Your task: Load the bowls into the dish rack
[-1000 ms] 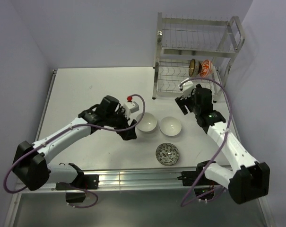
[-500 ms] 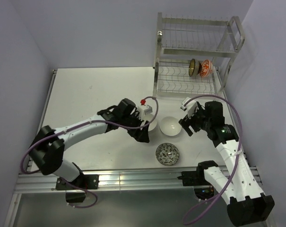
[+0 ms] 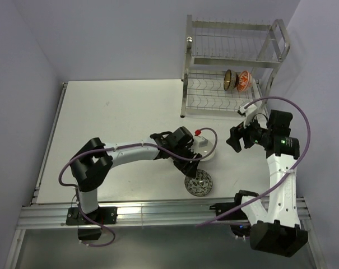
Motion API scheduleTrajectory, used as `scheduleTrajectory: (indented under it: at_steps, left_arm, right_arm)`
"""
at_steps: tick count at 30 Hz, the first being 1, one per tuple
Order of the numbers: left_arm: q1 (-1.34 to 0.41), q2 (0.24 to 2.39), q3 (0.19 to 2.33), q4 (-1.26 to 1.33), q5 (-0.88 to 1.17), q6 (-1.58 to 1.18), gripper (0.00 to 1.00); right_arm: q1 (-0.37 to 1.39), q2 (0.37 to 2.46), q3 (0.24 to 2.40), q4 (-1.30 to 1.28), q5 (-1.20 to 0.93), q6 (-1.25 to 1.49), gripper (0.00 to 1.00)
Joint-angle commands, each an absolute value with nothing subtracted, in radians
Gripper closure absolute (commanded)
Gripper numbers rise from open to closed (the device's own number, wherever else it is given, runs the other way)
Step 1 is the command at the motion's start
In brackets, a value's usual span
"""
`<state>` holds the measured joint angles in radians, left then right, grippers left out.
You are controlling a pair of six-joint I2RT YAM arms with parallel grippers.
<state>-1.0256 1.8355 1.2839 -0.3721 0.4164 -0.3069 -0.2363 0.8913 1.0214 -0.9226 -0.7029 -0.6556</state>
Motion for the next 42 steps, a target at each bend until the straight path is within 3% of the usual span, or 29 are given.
scheduleTrajectory:
  at_steps: [1,6,12,15,16,19,28,36,39,42]
  left_arm:
    - [-1.058,1.879,1.35,-0.387,0.344,-0.313,0.41]
    - [-1.062,1.925,1.385,-0.403,0.305,-0.313,0.41]
    - [-1.075,1.956,1.385,-0.414,0.279,-0.299,0.49]
    - [-1.083,1.982,1.394,-0.426,0.285,-0.293,0.64]
    - [-1.085,1.994,1.397,-0.431,0.287,-0.295,0.78]
    - [-1.085,1.99,1.42,-0.46,0.322,-0.293,1.0]
    - [-1.086,1.771,1.39,-0.485,0.425,-0.313,1.0]
    - [-0.83,1.64,1.43,-0.518,0.404,-0.393,1.0]
    - [-0.799,1.631,1.473,-0.541,0.316,-0.374,1.0]
    - [-0.769,1.618,1.466,-0.519,0.287,-0.383,1.0]
  right_arm:
    - [-0.294,0.93,1.089,-1.0,-0.811,-0.693,0.18]
    - [-0.324,0.931,1.092,-1.014,-0.822,-0.706,0.18]
    - [-0.324,0.934,1.089,-1.002,-0.822,-0.696,0.18]
    - [-0.325,0.942,1.095,-0.994,-0.821,-0.678,0.16]
    - [-0.325,0.946,1.097,-0.988,-0.822,-0.672,0.15]
    - [-0.327,0.953,1.106,-0.979,-0.838,-0.646,0.14]
    - [-0.333,0.965,1.201,-0.942,-0.933,-0.453,0.14]
    - [-0.322,1.065,1.288,-0.864,-0.98,-0.29,0.18]
    - [-0.246,1.051,1.282,-0.742,-0.936,-0.187,0.18]
    - [-0.054,1.04,1.269,-0.628,-0.818,-0.106,0.18]
